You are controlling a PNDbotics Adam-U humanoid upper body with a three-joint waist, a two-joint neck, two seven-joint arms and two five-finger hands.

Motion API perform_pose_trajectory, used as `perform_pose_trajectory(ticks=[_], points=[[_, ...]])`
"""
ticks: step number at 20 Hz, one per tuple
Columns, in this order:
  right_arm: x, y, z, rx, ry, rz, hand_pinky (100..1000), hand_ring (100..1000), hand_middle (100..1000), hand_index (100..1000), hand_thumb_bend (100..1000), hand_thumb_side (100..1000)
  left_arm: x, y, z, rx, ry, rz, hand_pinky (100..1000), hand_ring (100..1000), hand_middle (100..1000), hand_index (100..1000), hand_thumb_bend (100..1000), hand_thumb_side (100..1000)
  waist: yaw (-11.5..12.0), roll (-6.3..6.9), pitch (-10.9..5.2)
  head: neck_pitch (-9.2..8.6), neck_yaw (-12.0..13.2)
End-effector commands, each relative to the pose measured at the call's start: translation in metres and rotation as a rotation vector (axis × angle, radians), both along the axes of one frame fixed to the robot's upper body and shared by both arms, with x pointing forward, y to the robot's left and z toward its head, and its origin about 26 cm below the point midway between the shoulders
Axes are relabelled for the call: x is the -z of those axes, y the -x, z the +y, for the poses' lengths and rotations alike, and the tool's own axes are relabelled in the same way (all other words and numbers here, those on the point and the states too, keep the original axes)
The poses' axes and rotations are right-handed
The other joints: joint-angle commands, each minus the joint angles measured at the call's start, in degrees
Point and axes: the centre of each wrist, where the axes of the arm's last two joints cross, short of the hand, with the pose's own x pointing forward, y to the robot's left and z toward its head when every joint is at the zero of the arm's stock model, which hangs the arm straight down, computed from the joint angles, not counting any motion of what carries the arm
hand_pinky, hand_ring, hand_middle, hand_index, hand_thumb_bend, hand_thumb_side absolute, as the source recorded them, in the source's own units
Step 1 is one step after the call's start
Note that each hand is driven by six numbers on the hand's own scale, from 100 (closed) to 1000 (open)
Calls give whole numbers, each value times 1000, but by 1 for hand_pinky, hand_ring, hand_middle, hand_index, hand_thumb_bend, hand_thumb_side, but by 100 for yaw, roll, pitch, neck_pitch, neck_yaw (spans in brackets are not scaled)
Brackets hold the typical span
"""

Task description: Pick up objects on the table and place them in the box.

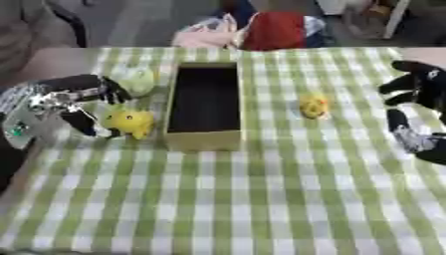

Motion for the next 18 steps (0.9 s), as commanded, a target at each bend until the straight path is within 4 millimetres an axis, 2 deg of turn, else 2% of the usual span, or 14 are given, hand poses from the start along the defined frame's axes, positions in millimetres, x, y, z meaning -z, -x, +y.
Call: perform_pose_trajectory(ticks=[1, 10, 12, 13, 14, 16, 18], points=[[-8, 0, 0, -4, 7, -20, 725, 813, 679, 950, 100, 100, -12, -5, 2, -22, -10, -54, 719, 692, 699, 846, 456, 200, -17, -10, -68, -54, 10], [-7, -1, 0, -6, 6, -16, 725, 813, 679, 950, 100, 100, 4, -11, 0, -58, -46, -86, 683, 634, 638, 811, 404, 138, -51, -3, -62, -63, -4], [-6, -1, 1, -7, 7, -15, 725, 813, 679, 950, 100, 100, 8, -11, 1, -59, -56, -85, 657, 606, 605, 777, 377, 111, -53, -2, -64, -64, -8], [-6, -1, 0, -6, 7, -15, 725, 813, 679, 950, 100, 100, 8, -11, 1, -60, -58, -92, 600, 547, 543, 717, 340, 100, -53, -4, -65, -62, -10], [-6, -1, 0, -5, 6, -15, 725, 813, 679, 950, 100, 100, 7, -11, 1, -63, -56, -106, 586, 532, 526, 700, 322, 100, -52, -5, -66, -61, -11], [-6, -1, 0, -3, 6, -15, 725, 813, 679, 950, 100, 100, 1, -11, 1, -74, -34, -151, 494, 445, 433, 602, 264, 100, -47, -8, -70, -62, -16], [-6, -1, 0, -2, 5, -15, 725, 813, 679, 950, 100, 100, -1, -10, 1, -84, -13, -183, 494, 445, 433, 602, 264, 100, -48, -8, -70, -65, -16]])
